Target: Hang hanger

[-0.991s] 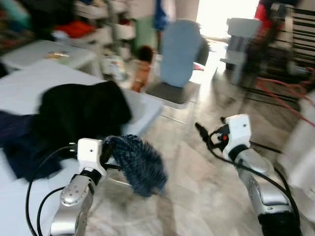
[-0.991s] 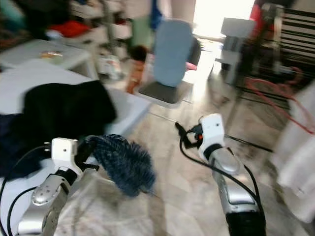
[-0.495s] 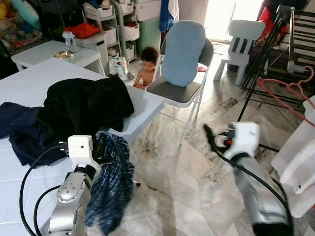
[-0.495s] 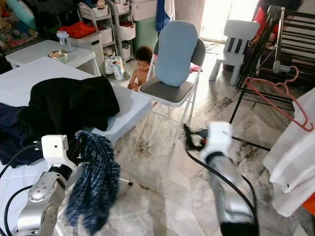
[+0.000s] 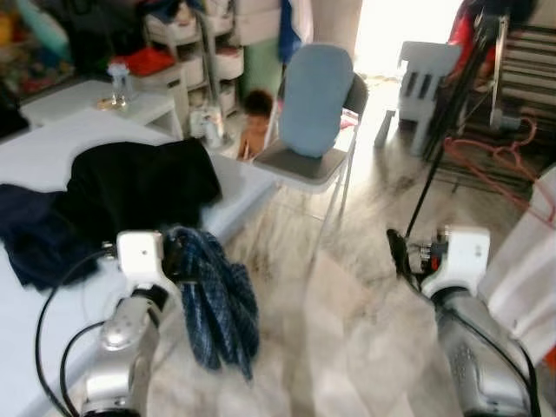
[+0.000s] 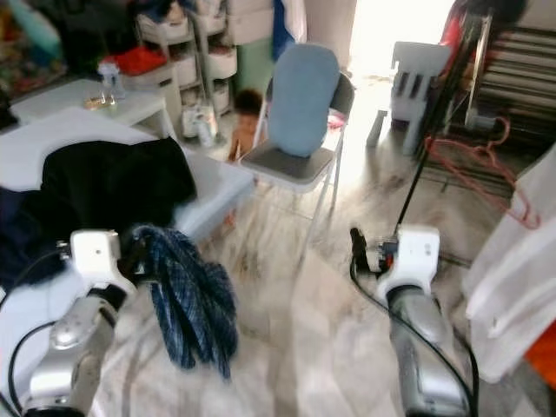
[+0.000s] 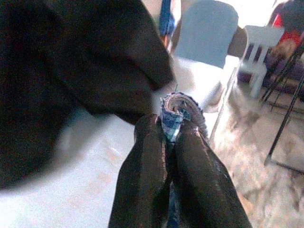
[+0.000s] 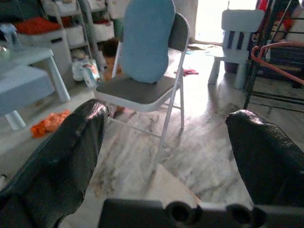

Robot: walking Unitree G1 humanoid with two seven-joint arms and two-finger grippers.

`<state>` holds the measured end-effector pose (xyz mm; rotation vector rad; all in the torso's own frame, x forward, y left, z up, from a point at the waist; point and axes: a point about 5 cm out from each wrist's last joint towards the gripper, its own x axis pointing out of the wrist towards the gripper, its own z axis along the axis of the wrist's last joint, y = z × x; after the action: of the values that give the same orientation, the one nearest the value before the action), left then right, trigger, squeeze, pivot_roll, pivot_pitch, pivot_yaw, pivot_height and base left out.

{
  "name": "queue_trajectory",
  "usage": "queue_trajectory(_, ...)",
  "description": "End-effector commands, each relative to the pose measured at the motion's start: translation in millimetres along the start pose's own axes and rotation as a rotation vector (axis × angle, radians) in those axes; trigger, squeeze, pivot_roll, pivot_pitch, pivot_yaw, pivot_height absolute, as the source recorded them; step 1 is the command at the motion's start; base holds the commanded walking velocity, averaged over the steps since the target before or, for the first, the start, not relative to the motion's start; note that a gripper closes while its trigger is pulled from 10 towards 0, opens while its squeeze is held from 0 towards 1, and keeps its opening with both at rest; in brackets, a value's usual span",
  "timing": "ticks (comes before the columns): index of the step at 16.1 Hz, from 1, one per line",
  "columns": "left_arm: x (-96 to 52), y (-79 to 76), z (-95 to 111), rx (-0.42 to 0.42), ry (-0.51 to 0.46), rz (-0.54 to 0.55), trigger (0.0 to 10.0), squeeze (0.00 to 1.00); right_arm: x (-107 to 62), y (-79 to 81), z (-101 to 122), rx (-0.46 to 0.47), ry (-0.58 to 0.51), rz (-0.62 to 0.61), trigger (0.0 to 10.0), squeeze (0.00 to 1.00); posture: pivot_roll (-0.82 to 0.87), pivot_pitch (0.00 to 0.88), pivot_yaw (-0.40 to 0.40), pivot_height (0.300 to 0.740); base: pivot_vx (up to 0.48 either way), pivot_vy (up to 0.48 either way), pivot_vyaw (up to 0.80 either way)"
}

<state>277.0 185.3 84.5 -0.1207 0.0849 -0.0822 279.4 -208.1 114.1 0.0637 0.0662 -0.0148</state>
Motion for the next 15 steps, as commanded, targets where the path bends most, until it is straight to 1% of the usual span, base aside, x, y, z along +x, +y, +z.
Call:
queue_trajectory(1, 2.0, -3.4, 2.3, 0.002, -0.007, -0.013, 10.0, 0.00, -2.1, -1.2, 1.8, 0.008, -0.007, -0.018, 10.0, 0.00, -0.14, 0.000, 0.013, 0.740, 0.000, -0.356, 0.00)
queue_trajectory(4, 1.3, -2.3, 1.4, 0.000, 0.001, -0.013, 10.0, 0.00, -4.0, 3.8, -2.1, 0.016, 0.003, -0.008, 10.0, 0.00, -0.14, 0.000, 0.014, 0.740, 0.000, -0.329, 0.00)
queue_trajectory(7, 1.1, -3.0, 1.1, 0.001, 0.002, -0.014, 10.0, 0.00, -4.6, 2.9, -2.8, 0.017, 0.006, -0.011, 10.0, 0.00, -0.14, 0.000, 0.016, 0.740, 0.000, -0.314, 0.00)
queue_trajectory(11, 2.9, -5.9, 0.2, -0.011, 0.008, -0.003, 10.0, 0.00, -5.8, 1.2, -4.1, 0.018, 0.011, -0.019, 10.0, 0.00, -0.15, 0.000, 0.020, 0.740, 0.000, 0.000, 0.00)
queue_trajectory(15, 5.0, -2.6, 3.4, -0.020, -0.003, 0.020, 10.0, 0.00, -4.9, 4.8, -4.6, 0.025, 0.017, 0.003, 10.0, 0.00, -0.15, 0.000, 0.019, 0.740, 0.000, 0.000, 0.00)
